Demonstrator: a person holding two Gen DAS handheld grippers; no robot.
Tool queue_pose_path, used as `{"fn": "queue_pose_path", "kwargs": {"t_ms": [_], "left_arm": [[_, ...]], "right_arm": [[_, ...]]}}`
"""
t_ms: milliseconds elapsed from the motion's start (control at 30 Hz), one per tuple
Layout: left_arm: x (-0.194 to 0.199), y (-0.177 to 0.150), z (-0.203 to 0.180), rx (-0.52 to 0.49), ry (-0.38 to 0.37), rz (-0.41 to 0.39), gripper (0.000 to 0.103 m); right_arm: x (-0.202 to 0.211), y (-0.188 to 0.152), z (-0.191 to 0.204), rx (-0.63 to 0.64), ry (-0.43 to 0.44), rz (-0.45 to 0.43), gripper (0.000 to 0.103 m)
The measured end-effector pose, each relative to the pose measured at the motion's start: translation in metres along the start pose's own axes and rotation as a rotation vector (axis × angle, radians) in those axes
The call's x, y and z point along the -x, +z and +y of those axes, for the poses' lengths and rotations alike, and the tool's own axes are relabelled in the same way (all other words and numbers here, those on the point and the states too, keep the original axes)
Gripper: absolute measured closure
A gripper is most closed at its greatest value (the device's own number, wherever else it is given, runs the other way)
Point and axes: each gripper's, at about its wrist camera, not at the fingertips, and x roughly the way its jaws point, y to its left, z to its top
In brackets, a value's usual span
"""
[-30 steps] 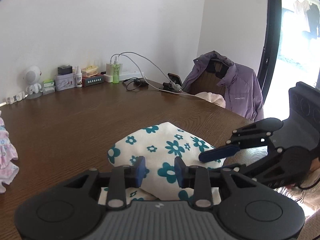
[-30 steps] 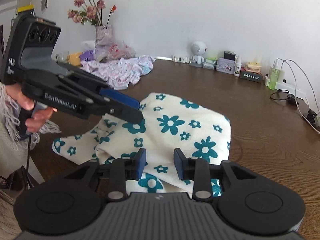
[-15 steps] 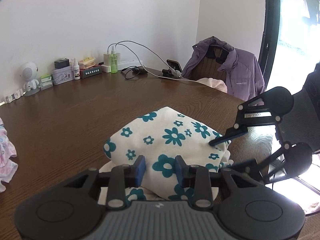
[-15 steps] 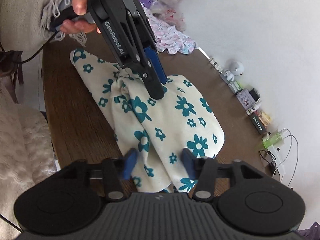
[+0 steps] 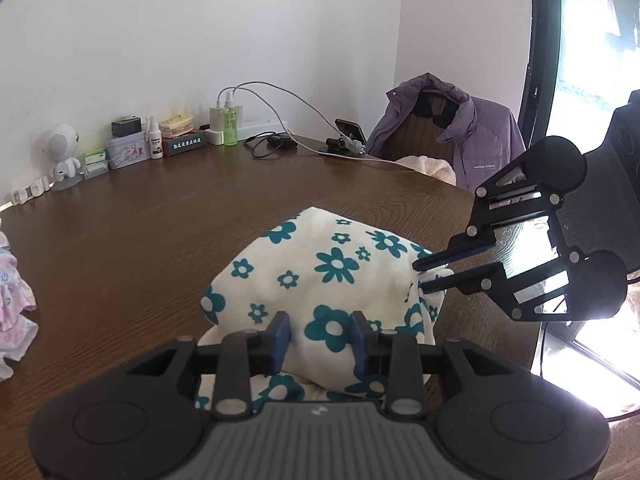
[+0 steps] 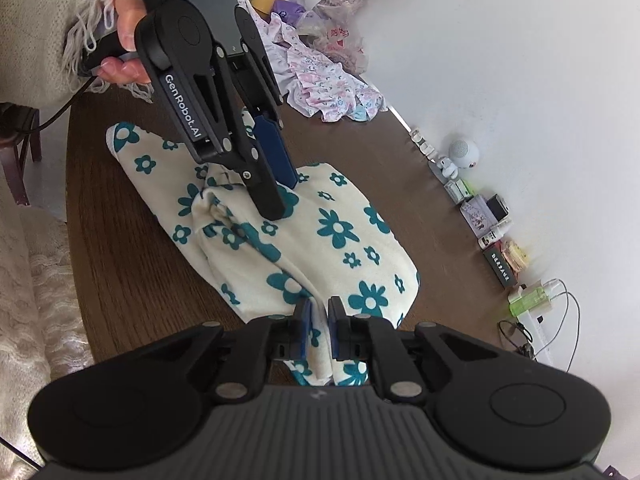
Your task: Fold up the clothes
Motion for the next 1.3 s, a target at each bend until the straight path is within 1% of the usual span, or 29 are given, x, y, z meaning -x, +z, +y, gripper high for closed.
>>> {"fn": "queue_pose_path", "kwargs": {"t_ms": [100,133,233,300,333,433,533,567,600,633,667,700,733,833,933,1000,1067,1133,1200,1233,1267,1300], "left_arm": [[0.003,0.005,-0.002,0.002,-0.009,-0.012,0.068],[0.003,0.006,-0.002,0.004,-0.014,-0.016,0.065],[0.002,0.011,-0.004,-0.003,-0.021,-0.022,0.063],[0.000,0.013,-0.004,-0.005,-0.025,-0.022,0.063],[-0.001,0.013,-0.004,-0.007,-0.026,-0.021,0.063],[-0.005,0.007,-0.004,-0.012,-0.022,-0.007,0.065],[-0.008,0.001,-0.004,-0.017,-0.019,0.007,0.065],[-0.010,-0.001,-0.004,-0.018,-0.017,0.012,0.065],[-0.011,-0.003,-0.004,-0.020,-0.016,0.016,0.065],[-0.012,-0.005,-0.004,-0.022,-0.015,0.021,0.065],[-0.013,-0.006,-0.004,-0.022,-0.015,0.024,0.065],[-0.012,-0.006,-0.003,-0.016,-0.019,0.021,0.064],[-0.012,-0.006,-0.002,-0.015,-0.022,0.019,0.064],[-0.012,-0.007,0.000,-0.008,-0.028,0.008,0.064],[-0.010,-0.009,0.002,0.007,-0.032,-0.007,0.063],[-0.007,-0.011,0.003,0.024,-0.033,-0.021,0.063],[-0.005,-0.014,0.005,0.040,-0.036,-0.036,0.063],[-0.003,-0.017,0.007,0.055,-0.040,-0.051,0.063],[-0.002,-0.018,0.008,0.070,-0.042,-0.059,0.063],[-0.001,-0.018,0.008,0.076,-0.043,-0.062,0.063],[0.000,-0.018,0.007,0.073,-0.041,-0.062,0.063],[0.001,-0.017,0.006,0.071,-0.038,-0.062,0.063]], "right_arm": [[-0.006,0.001,0.001,0.010,0.007,0.001,0.094],[-0.009,0.000,0.001,0.005,0.012,0.008,0.092],[-0.017,-0.007,-0.003,-0.027,0.030,0.026,0.087],[-0.019,-0.010,-0.005,-0.053,0.046,0.029,0.086],[-0.020,-0.012,-0.006,-0.064,0.052,0.028,0.086],[-0.025,-0.016,-0.003,-0.107,0.065,0.023,0.093],[-0.020,-0.019,-0.004,-0.158,0.056,0.011,0.093],[-0.016,-0.020,-0.009,-0.220,0.070,0.004,0.091],[-0.010,-0.023,-0.020,-0.315,0.095,-0.016,0.085],[-0.004,-0.028,-0.033,-0.428,0.119,-0.048,0.072],[0.003,-0.036,-0.047,-0.549,0.132,-0.085,0.064],[0.008,-0.046,-0.061,-0.675,0.132,-0.121,0.052],[0.012,-0.057,-0.074,-0.797,0.134,-0.150,0.046],[0.002,-0.094,-0.100,-1.109,0.168,-0.149,0.044],[-0.024,-0.120,-0.108,-1.308,0.265,-0.137,0.044],[-0.036,-0.127,-0.104,-1.399,0.330,-0.151,0.045],[-0.045,-0.128,-0.100,-1.458,0.379,-0.177,0.044],[-0.050,-0.125,-0.096,-1.476,0.382,-0.193,0.044],[-0.049,-0.122,-0.088,-1.481,0.355,-0.209,0.046],[-0.048,-0.120,-0.084,-1.487,0.338,-0.218,0.059],[-0.047,-0.121,-0.082,-1.505,0.333,-0.239,0.068],[-0.045,-0.121,-0.080,-1.522,0.329,-0.260,0.081]]}}
